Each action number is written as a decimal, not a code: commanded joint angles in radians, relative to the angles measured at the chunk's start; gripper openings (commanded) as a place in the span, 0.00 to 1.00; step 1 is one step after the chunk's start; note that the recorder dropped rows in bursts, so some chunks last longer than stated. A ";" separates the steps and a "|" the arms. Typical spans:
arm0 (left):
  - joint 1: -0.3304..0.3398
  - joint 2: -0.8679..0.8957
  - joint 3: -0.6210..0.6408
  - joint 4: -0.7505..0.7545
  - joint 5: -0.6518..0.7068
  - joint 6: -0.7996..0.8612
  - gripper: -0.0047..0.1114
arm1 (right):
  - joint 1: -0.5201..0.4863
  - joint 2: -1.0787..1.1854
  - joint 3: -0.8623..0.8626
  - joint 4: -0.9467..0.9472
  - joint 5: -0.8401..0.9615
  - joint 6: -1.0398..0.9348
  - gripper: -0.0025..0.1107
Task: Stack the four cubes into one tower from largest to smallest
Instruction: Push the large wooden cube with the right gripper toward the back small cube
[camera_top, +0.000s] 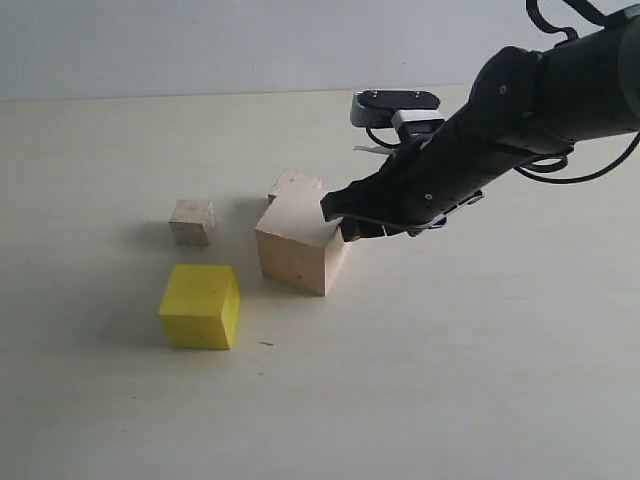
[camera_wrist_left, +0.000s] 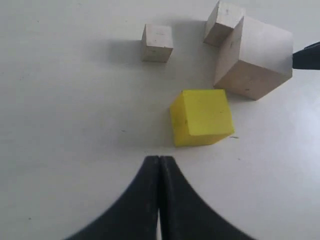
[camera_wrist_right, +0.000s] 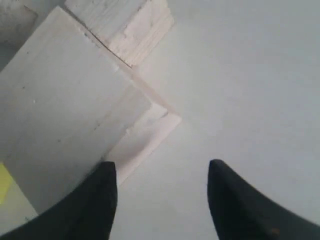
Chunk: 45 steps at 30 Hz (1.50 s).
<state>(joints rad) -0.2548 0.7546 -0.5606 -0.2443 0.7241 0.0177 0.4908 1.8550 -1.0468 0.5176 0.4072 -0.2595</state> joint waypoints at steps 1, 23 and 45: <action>-0.005 0.002 -0.007 -0.003 0.007 0.007 0.04 | 0.002 0.035 -0.052 -0.008 -0.025 -0.010 0.49; -0.005 0.002 -0.007 0.003 0.019 0.009 0.04 | 0.086 -0.004 -0.332 -0.128 0.324 0.172 0.30; -0.005 0.002 -0.007 0.003 0.019 0.036 0.04 | 0.202 0.333 -0.715 -0.066 0.480 0.185 0.35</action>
<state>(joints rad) -0.2548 0.7546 -0.5606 -0.2424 0.7575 0.0448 0.6899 2.1662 -1.7440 0.4486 0.8618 -0.0779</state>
